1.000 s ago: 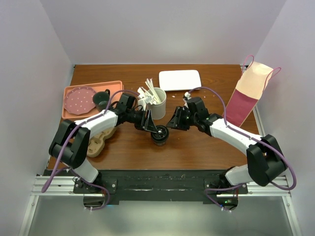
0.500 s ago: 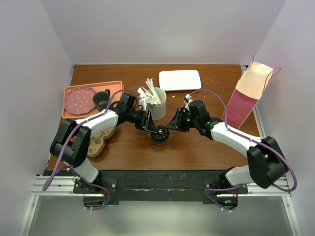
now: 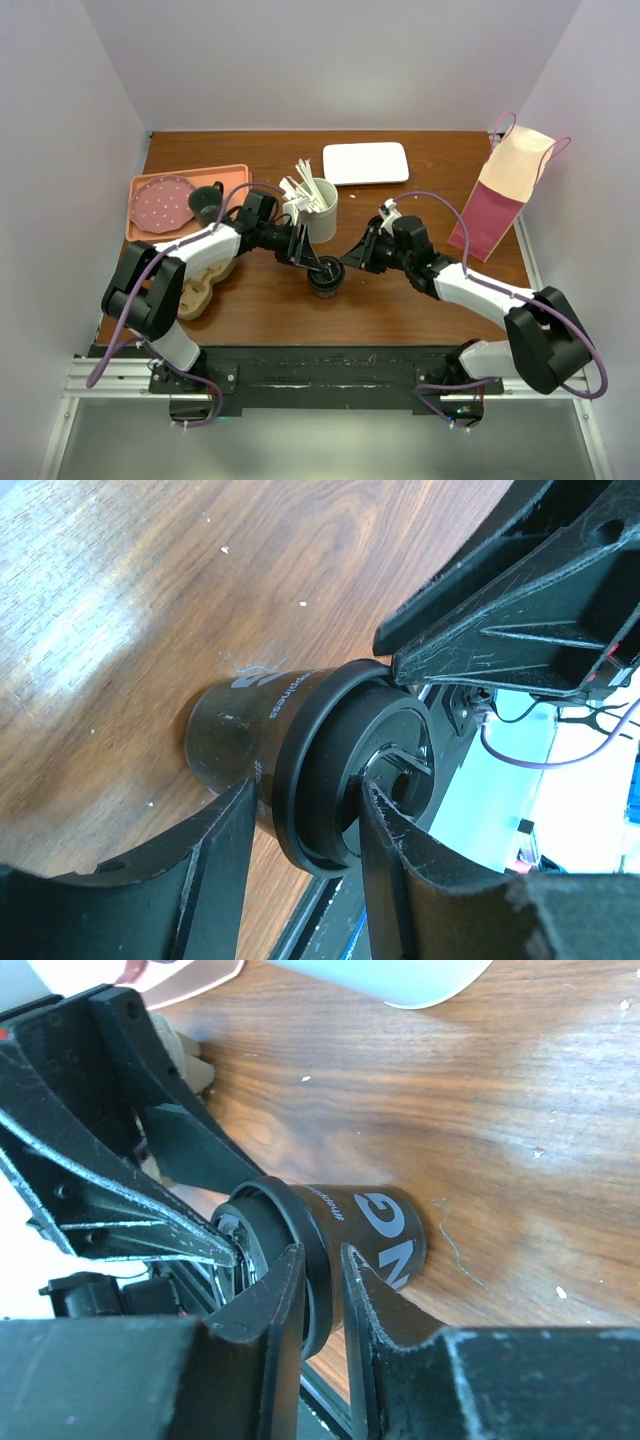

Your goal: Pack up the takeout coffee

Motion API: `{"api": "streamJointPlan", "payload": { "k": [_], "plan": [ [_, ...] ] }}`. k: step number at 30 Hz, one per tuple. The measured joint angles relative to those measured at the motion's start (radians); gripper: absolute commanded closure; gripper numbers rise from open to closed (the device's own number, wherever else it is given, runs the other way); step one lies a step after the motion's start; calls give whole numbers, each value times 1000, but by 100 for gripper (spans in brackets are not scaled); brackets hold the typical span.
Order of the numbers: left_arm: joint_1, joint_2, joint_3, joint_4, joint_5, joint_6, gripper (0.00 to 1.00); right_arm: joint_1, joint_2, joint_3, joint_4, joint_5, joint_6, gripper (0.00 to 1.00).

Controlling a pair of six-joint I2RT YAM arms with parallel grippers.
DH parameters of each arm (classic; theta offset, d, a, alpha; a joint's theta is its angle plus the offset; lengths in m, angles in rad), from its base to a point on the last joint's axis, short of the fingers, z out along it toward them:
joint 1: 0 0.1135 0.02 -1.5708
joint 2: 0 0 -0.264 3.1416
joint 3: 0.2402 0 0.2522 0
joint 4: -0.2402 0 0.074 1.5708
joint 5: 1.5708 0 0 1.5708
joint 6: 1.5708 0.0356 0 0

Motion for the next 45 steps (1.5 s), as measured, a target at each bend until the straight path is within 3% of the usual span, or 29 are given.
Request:
{"api": "streamJointPlan", "payload": {
  "k": [14, 17, 19, 21, 27, 31, 39, 43, 45],
  "plan": [
    [-6, -4, -24, 23, 4, -6, 52, -6, -5, -201, 346, -24, 138, 84],
    [-7, -4, -27, 26, 0, -8, 52, -6, 2, -217, 388, -23, 150, 77],
    [-8, -5, -28, 26, -2, -9, 52, -6, 0, -217, 389, -22, 154, 67],
    [-8, -5, -28, 24, -2, -9, 52, -8, -16, -204, 351, -17, 153, 64],
    [-21, -4, -29, 24, -2, -15, 52, 0, -124, -127, 39, 10, 126, 66],
    [-24, -2, -27, 24, -2, -22, 52, 3, -143, -108, -51, 9, 120, 67],
    [-27, 0, -27, 25, -2, -22, 52, 3, -128, -123, -2, -5, 128, 67],
    [-26, 4, -26, 24, -3, -23, 52, -3, -105, -165, 100, -20, 152, 82],
    [-27, 7, -24, 25, -2, -25, 52, -5, -95, -186, 154, -26, 177, 84]
  ]
}}
